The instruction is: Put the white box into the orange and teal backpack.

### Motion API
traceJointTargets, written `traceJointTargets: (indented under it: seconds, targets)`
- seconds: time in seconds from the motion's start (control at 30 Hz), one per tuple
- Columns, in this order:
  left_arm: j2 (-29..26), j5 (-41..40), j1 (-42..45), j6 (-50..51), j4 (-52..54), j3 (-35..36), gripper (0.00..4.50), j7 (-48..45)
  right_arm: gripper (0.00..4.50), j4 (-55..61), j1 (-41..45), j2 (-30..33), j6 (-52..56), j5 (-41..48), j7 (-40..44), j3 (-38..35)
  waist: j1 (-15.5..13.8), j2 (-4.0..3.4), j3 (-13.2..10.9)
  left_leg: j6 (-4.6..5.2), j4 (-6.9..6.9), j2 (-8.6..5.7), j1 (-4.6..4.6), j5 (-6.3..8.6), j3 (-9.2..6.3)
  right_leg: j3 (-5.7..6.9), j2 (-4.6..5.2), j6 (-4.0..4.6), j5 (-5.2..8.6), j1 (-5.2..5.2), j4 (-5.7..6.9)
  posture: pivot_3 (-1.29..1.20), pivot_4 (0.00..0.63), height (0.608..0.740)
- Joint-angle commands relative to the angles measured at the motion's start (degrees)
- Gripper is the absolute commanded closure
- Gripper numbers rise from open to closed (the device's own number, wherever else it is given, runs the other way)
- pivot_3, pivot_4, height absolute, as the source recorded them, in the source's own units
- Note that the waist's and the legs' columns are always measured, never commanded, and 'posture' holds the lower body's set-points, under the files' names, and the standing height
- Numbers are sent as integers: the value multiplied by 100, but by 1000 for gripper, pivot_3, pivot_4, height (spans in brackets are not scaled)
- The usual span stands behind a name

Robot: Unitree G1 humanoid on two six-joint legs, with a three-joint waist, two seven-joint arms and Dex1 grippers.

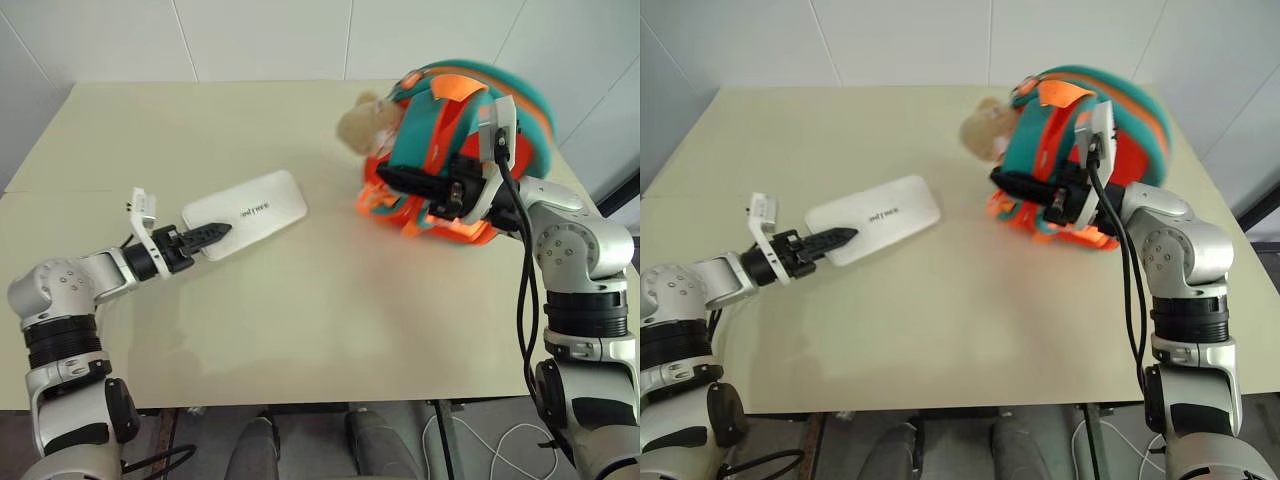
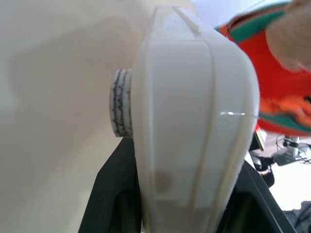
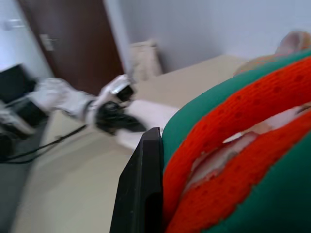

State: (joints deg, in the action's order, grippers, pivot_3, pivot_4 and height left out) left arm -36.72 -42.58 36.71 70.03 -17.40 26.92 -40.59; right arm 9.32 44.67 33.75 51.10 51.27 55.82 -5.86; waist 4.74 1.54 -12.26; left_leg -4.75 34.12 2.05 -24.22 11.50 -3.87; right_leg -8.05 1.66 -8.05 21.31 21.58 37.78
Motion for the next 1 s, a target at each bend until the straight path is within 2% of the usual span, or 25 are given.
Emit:
traceJointTargets:
  seconds: [0.03, 0.2, 0.3, 0.47, 0.63, 0.87, 1.0]
  targets:
    - [-240, -250, -106, -317, 462, 105, 3234, -451, 4396, 672, -127, 112, 639, 799, -265, -270, -19, 2, 0, 0, 0, -3, 0, 0, 0, 0, 3, 2, 1, -1, -2, 0, 150, 740]
    - [-634, -558, -457, -492, 1163, 166, 3234, -1174, 4396, 928, -573, 470, 1142, 1217, -228, -346, -73, 4, -1, 6, -2, -15, -5, 4, 0, 0, 14, 5, 3, -1, -15, 0, 150, 740]
    - [-806, -785, -807, -943, 1731, 421, 3234, -1640, 4396, 529, -849, 931, 865, 639, 184, -82, -130, 5, -1, 13, -10, -15, -7, 10, 4, 1, 18, 16, 9, -1, -31, 0, 150, 740]
    - [-1042, -1022, -1052, -1267, 2091, 689, 3234, -1894, 4396, -65, -950, 1213, 422, 50, 742, 192, -141, 5, -2, 20, -9, -14, -5, 16, 11, 1, 18, 21, 12, -1, -33, 0, 150, 740]
    - [-968, -634, -568, -2148, 2247, 97, 3234, -1918, 4396, -398, -870, 1291, 144, -359, 1118, 436, -178, 12, -5, 21, -3, -15, -5, 16, 11, 2, 18, 20, 11, -7, -35, 0, 150, 740]
    - [-764, 15, -105, -3309, 2018, -907, 3234, -2247, 4396, -402, -778, 1145, 87, -510, 1131, 493, -144, 13, -6, 22, 0, -14, -6, 17, 11, 2, 14, 17, 10, -9, -36, 0, 150, 740]
    - [-827, 685, -43, -4133, 1707, -1494, 3234, -2635, 4396, -281, -805, 1104, 130, -487, 1038, 423, -160, 13, -6, 22, 0, -5, -6, 17, 10, 3, 4, 21, 12, -8, -35, 0, 150, 740]
